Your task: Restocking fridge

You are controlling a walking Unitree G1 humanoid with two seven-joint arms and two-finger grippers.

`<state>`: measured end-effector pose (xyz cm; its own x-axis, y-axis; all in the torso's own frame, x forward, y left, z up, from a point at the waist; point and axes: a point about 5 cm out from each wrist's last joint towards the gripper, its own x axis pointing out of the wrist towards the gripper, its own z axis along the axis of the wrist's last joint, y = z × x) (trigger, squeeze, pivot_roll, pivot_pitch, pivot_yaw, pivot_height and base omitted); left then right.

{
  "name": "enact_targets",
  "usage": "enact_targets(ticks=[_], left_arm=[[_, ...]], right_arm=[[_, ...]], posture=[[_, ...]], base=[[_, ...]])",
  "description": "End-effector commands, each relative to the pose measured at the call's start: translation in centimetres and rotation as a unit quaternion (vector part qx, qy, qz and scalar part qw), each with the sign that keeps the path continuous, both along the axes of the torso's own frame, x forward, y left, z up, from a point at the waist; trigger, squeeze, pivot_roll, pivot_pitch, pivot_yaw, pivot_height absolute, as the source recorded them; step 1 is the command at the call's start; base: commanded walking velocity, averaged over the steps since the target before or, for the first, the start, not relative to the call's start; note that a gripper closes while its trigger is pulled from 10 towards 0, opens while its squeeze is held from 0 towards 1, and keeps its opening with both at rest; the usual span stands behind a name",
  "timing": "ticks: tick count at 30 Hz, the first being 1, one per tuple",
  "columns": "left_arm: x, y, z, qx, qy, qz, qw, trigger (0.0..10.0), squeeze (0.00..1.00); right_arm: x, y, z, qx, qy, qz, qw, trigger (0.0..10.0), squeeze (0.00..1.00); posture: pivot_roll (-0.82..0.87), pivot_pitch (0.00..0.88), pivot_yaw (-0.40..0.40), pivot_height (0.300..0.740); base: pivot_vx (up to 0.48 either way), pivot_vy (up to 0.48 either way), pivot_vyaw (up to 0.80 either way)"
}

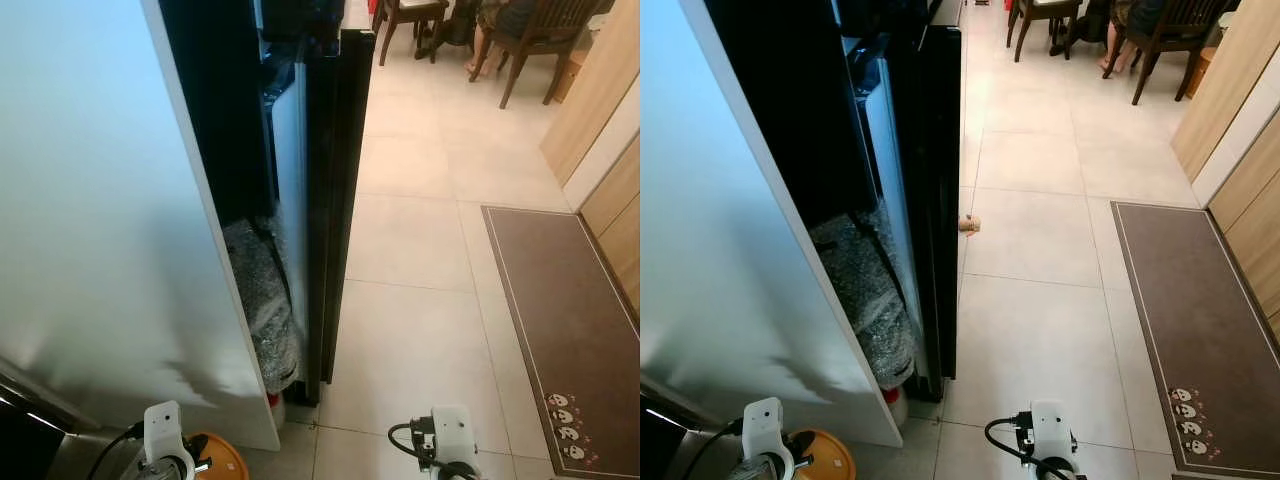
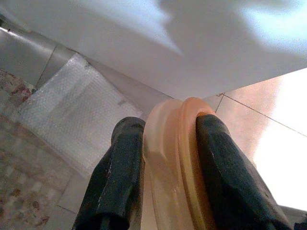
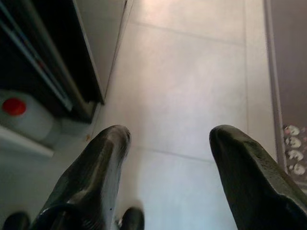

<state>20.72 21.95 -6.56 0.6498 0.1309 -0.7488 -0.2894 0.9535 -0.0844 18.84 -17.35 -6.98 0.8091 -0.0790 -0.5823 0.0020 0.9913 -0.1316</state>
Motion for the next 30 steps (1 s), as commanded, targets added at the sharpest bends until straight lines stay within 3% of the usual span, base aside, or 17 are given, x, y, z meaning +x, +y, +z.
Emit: enact_targets(ticks=[1,4,5,6,7,9,14,17,18,21,22,28,30], left_arm=[[-0.7,0.3,-0.3,0.002,0.01,-0.001,1.0,10.0,0.0],[-0.7,0.3,-0.3,0.002,0.01,-0.001,1.0,10.0,0.0],[-0.7,0.3,-0.3,0.002,0.01,0.0,1.0,10.0,0.0],[-0.8,0.3,-0.4,0.002,0.011,0.0,1.0,10.0,0.0],[-0.8,0.3,-0.4,0.002,0.012,0.0,1.0,10.0,0.0],[-0.9,0.4,-0.5,0.002,0.014,0.0,1.0,10.0,0.0],[-1.0,0.3,-0.5,0.0,0.014,0.0,1.0,10.0,0.0],[-1.0,0.3,-0.5,-0.001,0.014,0.001,1.0,10.0,0.0],[-1.0,0.3,-0.5,-0.001,0.014,0.002,1.0,10.0,0.0],[-1.1,0.3,-0.5,-0.001,0.013,0.003,1.0,10.0,0.0],[-1.1,0.3,-0.5,0.0,0.014,0.002,1.0,10.0,0.0],[-1.2,0.4,-0.6,0.001,0.015,0.005,1.0,10.0,0.0],[-1.3,0.5,-0.6,0.0,0.014,0.01,1.0,10.0,0.0]], right_arm=[[0.0,0.1,0.2,-0.014,-0.016,0.009,1.0,10.0,0.0],[0.0,0.1,0.4,-0.024,-0.027,0.012,0.999,10.0,0.0],[3.8,-1.0,4.0,-0.087,-0.161,0.041,0.982,10.0,0.0],[7.0,-1.1,9.3,-0.14,-0.337,0.081,0.927,10.0,0.0],[7.4,-0.9,10.8,-0.146,-0.381,0.089,0.909,10.0,0.0],[7.6,-0.7,11.5,-0.137,-0.4,0.095,0.901,10.0,0.0],[5.6,1.1,11.2,-0.1,-0.419,0.093,0.898,10.0,0.0],[5.5,1.2,11.3,-0.106,-0.427,0.098,0.893,10.0,0.0],[6.2,0.7,10.9,-0.08,-0.396,0.07,0.912,10.0,0.0],[9.2,-0.7,11.1,-0.034,-0.316,0.04,0.947,10.0,0.0],[9.9,-0.7,11.7,-0.034,-0.308,0.052,0.949,10.0,0.0],[10.1,-0.1,12.1,-0.022,-0.322,0.097,0.941,10.0,0.0],[12.9,0.8,13.7,0.001,-0.315,0.1,0.944,10.0,0.0]], posture=[[-0.13,0.053,0.022,0.74],[-0.13,0.053,0.022,0.74],[-0.13,0.053,0.022,0.74],[-0.13,0.053,0.022,0.74],[-0.13,0.053,0.022,0.74],[-0.13,0.053,0.022,0.74],[-0.14,0.048,0.019,0.74],[-0.14,0.047,0.017,0.74],[-0.14,0.046,0.015,0.74],[-0.14,0.046,0.019,0.74],[-0.15,0.045,0.022,0.74],[-0.13,0.04,0.012,0.74],[-0.12,0.04,0.006,0.74]], base=[[0.0,0.0,0.0],[0.0,0.0,0.0],[0.0,0.0,0.0],[0.0,0.0,0.0],[0.0,0.0,0.0],[0.0,0.0,0.0],[0.0,0.0,0.0],[0.0,0.0,0.0],[0.0,0.0,0.0],[0.0,0.0,0.0],[0.0,0.0,0.0],[0.0,0.0,0.0],[0.0,0.0,0.0]])
